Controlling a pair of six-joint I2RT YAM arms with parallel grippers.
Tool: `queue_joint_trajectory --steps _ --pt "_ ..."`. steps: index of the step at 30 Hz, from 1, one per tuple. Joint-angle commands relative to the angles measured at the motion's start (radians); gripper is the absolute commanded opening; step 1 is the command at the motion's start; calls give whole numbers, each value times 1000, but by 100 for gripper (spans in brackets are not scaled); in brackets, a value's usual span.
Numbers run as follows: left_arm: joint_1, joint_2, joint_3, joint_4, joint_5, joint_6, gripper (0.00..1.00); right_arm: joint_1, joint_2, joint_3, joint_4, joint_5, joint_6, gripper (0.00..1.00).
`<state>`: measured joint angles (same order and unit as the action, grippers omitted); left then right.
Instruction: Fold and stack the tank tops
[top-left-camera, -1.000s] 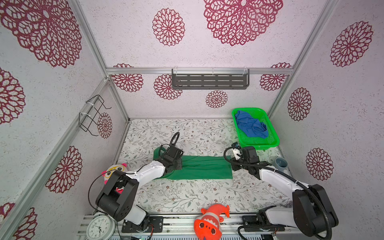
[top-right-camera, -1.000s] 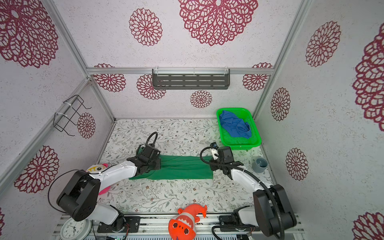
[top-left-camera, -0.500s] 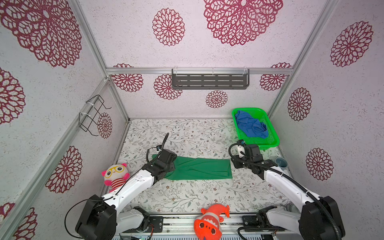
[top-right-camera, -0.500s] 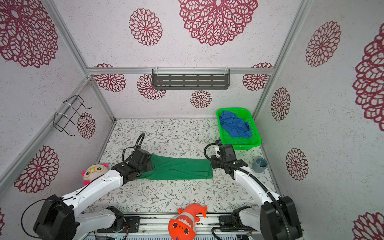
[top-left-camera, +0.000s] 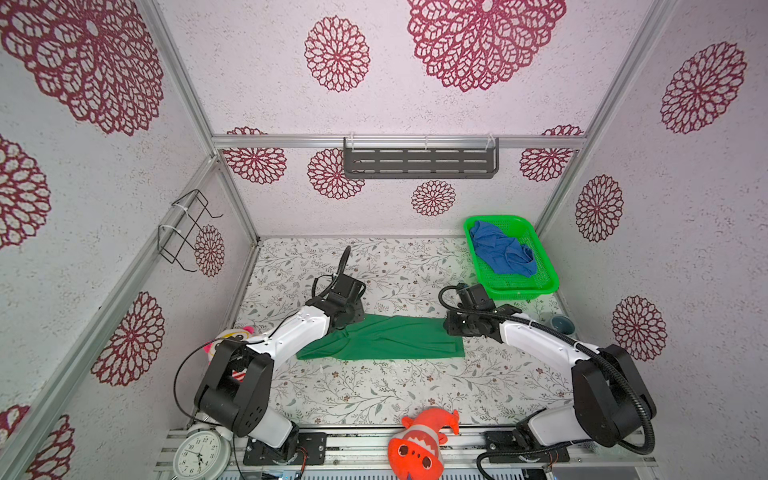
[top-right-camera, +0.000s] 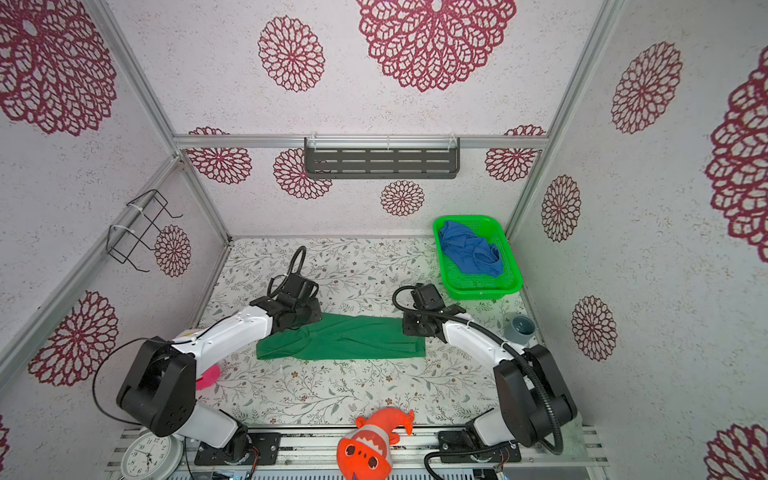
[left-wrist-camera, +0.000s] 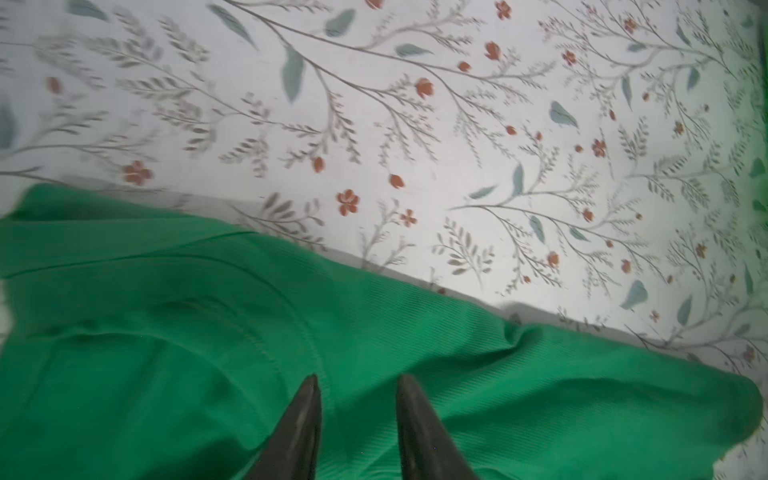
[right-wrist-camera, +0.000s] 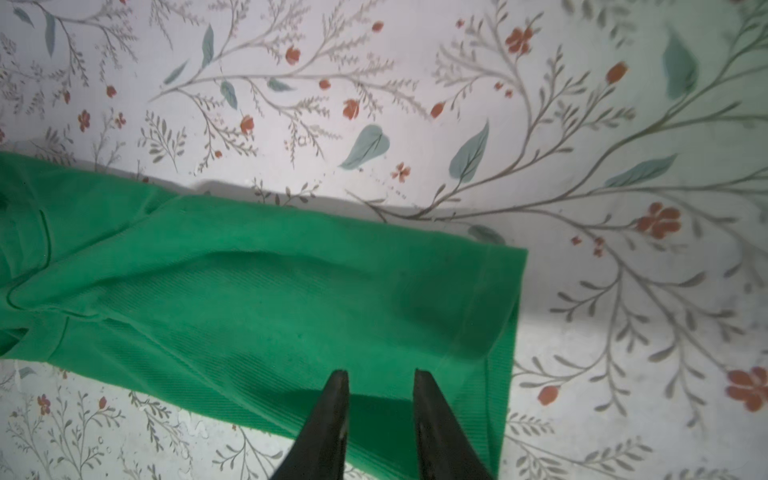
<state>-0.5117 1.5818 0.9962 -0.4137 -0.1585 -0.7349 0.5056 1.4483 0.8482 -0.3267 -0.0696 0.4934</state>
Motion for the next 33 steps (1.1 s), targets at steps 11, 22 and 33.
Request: queue_joint_trajectory --steps 11,22,33 --pt "-48 7 -210 -35 56 -104 31 -56 57 -99 -77 152 69 23" --pt "-28 -58 -44 -147 23 -36 45 -21 -64 46 -123 130 -57 35" --pt "74 103 -103 4 61 -100 41 60 159 109 -42 93 -31 24"
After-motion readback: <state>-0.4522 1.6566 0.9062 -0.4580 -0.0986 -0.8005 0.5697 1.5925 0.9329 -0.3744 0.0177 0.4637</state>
